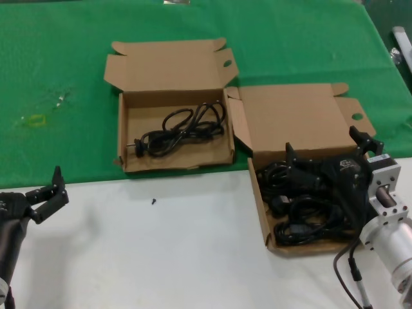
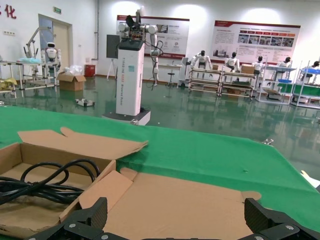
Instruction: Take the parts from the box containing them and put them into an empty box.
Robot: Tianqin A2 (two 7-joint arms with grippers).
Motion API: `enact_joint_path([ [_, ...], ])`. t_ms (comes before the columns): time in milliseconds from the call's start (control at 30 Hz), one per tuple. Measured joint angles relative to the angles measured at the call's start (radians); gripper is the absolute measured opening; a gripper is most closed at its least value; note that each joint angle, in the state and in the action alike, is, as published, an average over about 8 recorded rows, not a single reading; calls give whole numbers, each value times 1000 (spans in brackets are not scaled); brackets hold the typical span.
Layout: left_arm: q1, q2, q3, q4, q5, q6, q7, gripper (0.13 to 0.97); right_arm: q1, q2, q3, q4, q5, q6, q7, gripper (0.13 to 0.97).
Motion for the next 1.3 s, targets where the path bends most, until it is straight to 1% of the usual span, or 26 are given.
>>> enact_joint_path([
  [1300,0,0,0,0,0,0,0,966,0,0,0,0,0,0,0,966],
])
